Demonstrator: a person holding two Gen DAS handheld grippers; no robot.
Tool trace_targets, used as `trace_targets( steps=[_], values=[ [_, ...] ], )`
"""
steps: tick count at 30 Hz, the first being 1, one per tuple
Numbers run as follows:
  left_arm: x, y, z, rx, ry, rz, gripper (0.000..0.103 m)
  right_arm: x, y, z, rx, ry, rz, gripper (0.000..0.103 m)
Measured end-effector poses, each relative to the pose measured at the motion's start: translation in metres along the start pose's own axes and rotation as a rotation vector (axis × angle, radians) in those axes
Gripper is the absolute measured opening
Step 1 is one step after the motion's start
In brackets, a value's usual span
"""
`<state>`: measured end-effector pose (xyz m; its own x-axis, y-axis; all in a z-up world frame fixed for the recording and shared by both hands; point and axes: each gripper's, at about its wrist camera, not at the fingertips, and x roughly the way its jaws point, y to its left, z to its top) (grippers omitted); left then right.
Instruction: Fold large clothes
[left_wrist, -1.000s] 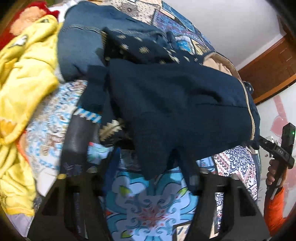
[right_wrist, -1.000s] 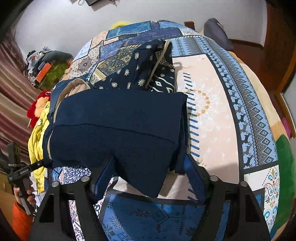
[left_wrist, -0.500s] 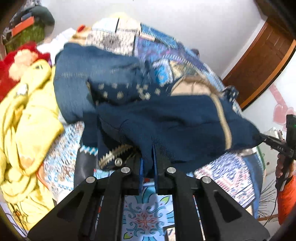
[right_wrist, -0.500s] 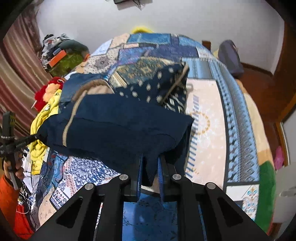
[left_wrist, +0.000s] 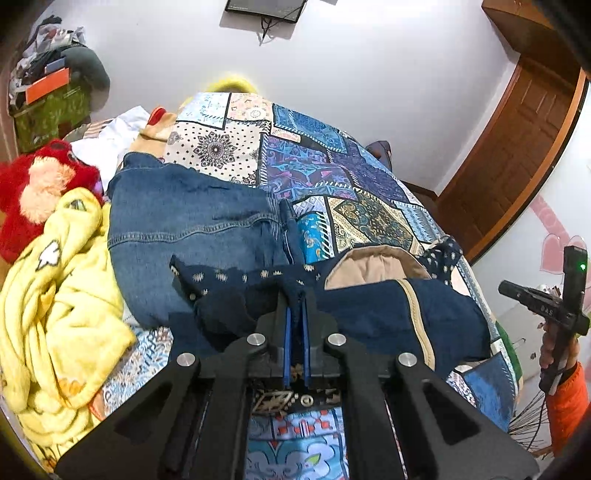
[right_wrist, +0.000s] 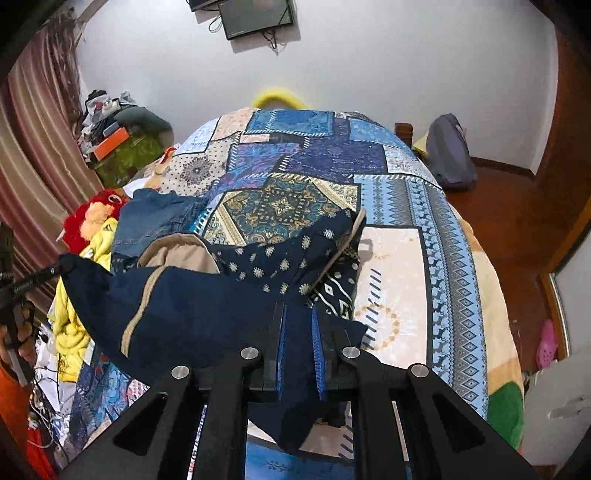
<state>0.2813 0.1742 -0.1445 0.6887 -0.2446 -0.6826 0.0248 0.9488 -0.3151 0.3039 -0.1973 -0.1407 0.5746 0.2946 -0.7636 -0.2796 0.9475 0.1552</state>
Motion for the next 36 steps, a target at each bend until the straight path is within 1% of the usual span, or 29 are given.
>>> trace_targets(
  steps=[3,5,6,9,11,14,17,19,20,21,22,23,24,26,28,30,32,34,36],
  values=[
    [0.01,-0.004,0.007,0.02,-0.001,0.018,0.004,0.004,-0.007,-0.006,0.025,0.03,0.012,0.01],
    [0.018,-0.009,0.009,0.034,0.009,0.025,0.004,0.007,-0.015,-0.013,0.056,0.066,0.038,0.011],
    [0.02,-0.011,0.007,0.04,0.015,0.024,0.004,0.009,-0.018,-0.016,0.072,0.082,0.052,0.011],
    [0.024,-0.015,-0.002,0.063,0.03,0.02,0.004,0.023,-0.027,-0.036,0.13,0.179,0.087,0.011],
    [0.024,-0.017,-0.013,0.074,0.047,0.023,0.004,0.03,-0.028,-0.048,0.139,0.214,0.096,0.011],
    [0.021,-0.016,-0.029,0.079,0.084,0.017,0.004,0.036,-0.024,-0.063,0.123,0.228,0.063,0.011],
    [0.017,-0.013,-0.044,0.09,0.12,0.036,0.005,0.041,-0.021,-0.076,0.096,0.237,0.011,0.011],
    [0.013,-0.009,-0.058,0.098,0.149,0.054,0.009,0.042,-0.02,-0.083,0.09,0.237,0.002,0.011],
    [0.011,-0.006,-0.065,0.1,0.162,0.061,0.017,0.041,-0.02,-0.085,0.09,0.232,0.0,0.011],
    [0.01,-0.005,-0.07,0.099,0.171,0.067,0.03,0.04,-0.02,-0.088,0.092,0.23,0.0,0.011],
    [0.008,-0.001,-0.079,0.097,0.184,0.083,0.037,0.038,-0.02,-0.09,0.095,0.23,0.002,0.011],
    [0.006,0.002,-0.085,0.092,0.188,0.094,0.048,0.035,-0.021,-0.092,0.097,0.227,0.002,0.011],
    [0.003,0.007,-0.092,0.082,0.189,0.105,0.051,0.031,-0.021,-0.093,0.096,0.219,-0.004,0.011],
    [-0.002,0.015,-0.101,0.057,0.199,0.109,0.051,0.02,-0.019,-0.092,0.081,0.191,-0.016,0.011],
    [-0.006,0.023,-0.108,0.022,0.204,0.106,0.051,0.007,-0.013,-0.086,0.062,0.139,-0.026,0.011],
    [-0.007,0.031,-0.109,-0.011,0.2,0.102,0.051,-0.001,-0.006,-0.079,0.048,0.088,-0.037,0.011],
    [-0.005,0.035,-0.107,-0.044,0.201,0.093,0.051,0.0,0.0,-0.073,0.036,0.059,-0.043,0.011],
    [-0.004,0.037,-0.105,-0.065,0.203,0.074,0.051,0.014,0.006,-0.069,0.017,0.075,-0.064,0.011],
    [0.001,0.035,-0.102,-0.076,0.204,0.057,0.051,0.036,0.008,-0.072,-0.019,0.13,-0.118,0.011]
  ],
)
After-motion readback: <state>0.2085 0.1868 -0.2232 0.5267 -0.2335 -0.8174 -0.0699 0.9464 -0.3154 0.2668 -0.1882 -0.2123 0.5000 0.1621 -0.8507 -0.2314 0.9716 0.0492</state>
